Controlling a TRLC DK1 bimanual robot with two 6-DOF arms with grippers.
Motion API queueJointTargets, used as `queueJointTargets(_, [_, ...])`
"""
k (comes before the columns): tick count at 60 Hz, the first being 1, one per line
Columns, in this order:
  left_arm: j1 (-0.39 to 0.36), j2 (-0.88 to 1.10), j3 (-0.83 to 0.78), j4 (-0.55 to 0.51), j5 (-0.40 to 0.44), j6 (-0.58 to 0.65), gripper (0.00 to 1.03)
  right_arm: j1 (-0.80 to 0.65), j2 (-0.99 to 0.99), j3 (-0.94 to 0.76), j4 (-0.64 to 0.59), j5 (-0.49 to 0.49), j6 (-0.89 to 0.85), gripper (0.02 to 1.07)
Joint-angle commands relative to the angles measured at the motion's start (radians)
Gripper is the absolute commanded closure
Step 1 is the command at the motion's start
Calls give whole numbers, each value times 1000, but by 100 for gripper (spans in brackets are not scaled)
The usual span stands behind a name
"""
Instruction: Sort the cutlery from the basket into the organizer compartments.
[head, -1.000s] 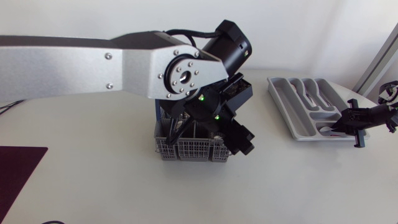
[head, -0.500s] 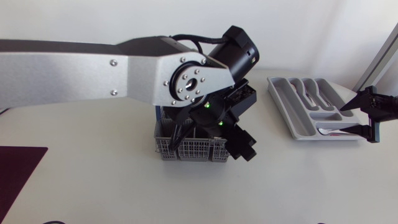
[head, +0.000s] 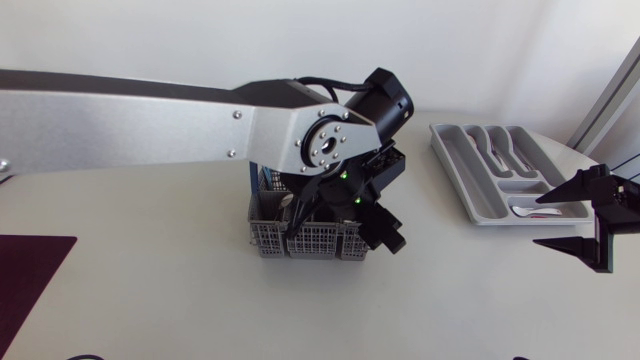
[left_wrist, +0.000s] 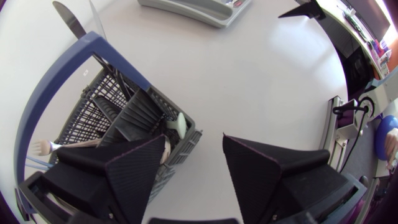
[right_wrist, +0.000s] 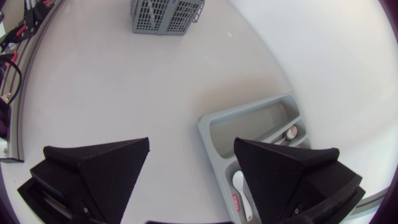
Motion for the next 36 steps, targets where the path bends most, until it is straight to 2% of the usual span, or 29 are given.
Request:
queueJointTargets(1, [13, 32, 49, -3, -6, -28, 47, 7, -56, -70, -12, -21, 5, 9])
queueJointTargets(5, [20, 42, 60, -2, -6, -37, 49, 10, -91, -108, -14, -32, 5, 9])
queueJointTargets(16, [50, 72, 85, 9, -6, -69, 64, 16, -186, -205, -19, -67, 5, 9])
queueJointTargets(28, [56, 91, 85, 9, -2, -72, 70, 22, -258, -273, -19, -80, 0, 9])
queueJointTargets(36, [60, 95, 83, 9, 58, -74, 80, 25, -270, -288, -19, -80, -1, 9])
